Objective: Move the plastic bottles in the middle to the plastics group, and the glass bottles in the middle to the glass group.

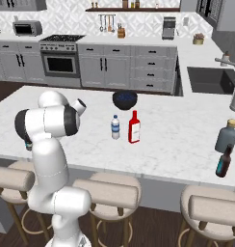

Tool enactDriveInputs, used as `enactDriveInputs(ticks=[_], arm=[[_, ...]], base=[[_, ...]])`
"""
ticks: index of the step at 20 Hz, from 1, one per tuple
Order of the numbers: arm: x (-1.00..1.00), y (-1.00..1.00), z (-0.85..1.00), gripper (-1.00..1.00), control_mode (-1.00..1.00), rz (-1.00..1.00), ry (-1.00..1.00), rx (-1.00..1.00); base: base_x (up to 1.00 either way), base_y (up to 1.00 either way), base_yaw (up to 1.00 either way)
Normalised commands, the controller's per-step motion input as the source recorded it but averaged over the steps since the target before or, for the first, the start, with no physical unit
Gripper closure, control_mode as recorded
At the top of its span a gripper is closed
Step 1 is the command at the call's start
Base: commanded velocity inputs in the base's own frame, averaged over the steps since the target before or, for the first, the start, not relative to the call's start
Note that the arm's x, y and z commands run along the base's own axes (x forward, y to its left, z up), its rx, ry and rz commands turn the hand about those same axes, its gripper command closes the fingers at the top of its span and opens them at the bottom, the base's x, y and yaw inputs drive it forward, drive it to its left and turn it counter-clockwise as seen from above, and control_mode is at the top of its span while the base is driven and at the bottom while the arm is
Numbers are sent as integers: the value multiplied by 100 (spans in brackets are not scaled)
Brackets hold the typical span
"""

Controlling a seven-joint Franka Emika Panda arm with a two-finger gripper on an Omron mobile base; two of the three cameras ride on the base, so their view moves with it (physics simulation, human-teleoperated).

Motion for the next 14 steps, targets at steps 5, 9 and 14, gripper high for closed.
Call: enactDriveInputs(ticks=[5, 9, 14], arm=[[0, 14, -23, 100, -100, 0, -3, -4], [0, 14, -27, -100, -100, 0, -6, -8], [0, -1, -6, -100, -100, 0, -4, -1]], base=[[0, 0, 0], [0, 0, 0], [0, 0, 0]])
